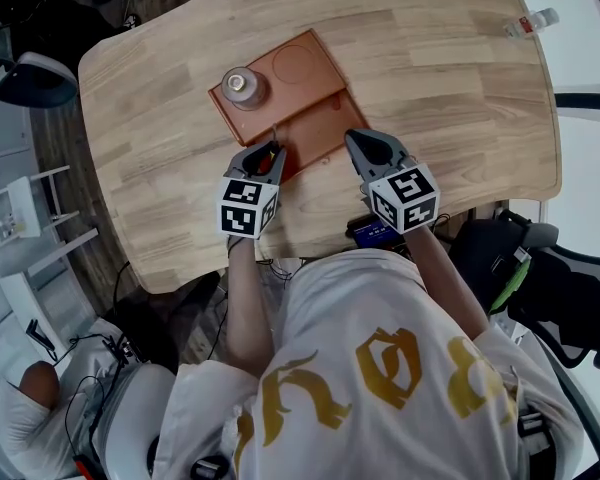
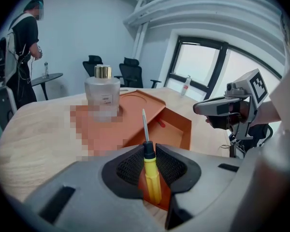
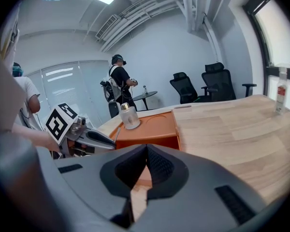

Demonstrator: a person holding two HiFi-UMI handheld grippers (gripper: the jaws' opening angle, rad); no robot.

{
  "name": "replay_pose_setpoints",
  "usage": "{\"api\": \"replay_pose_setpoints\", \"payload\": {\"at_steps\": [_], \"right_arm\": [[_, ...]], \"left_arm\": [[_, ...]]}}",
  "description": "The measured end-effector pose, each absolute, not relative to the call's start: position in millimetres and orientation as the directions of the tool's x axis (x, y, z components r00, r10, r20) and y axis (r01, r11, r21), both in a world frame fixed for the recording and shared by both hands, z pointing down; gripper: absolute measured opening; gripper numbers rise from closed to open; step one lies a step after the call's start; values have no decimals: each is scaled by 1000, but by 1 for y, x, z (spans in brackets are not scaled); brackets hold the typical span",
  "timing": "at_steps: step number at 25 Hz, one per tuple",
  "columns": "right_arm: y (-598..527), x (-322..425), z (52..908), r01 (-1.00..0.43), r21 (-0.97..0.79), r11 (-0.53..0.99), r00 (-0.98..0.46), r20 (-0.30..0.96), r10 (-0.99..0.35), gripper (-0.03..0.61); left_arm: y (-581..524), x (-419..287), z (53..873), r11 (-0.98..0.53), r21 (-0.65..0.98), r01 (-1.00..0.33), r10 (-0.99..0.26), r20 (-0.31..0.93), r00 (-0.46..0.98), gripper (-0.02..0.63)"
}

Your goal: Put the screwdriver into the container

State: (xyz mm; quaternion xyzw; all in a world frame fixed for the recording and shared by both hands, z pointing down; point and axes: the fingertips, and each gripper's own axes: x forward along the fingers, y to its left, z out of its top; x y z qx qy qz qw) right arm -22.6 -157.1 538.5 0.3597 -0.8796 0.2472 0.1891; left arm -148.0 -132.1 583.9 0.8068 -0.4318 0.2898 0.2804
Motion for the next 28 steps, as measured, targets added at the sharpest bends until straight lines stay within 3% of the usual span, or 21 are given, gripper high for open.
{"api": "replay_pose_setpoints", "payload": {"at_steps": [12,17,28], "right_arm": [[-162,-28,543,-728,-316,609,-671,511,-537,9],[-159,-25,551,-734,-314,603,-662,529,-531,9],[-162,-20,549,-740,-323,590,-659,521,-542,9]], "left_arm": [[-133,-142,589,-521,200,-830,-445,766,464,77],[-132,-134,594,-565,206,-799,-346,820,456,77],[-129,-126,606,-624,156,-766,-244,892,381,77]]}}
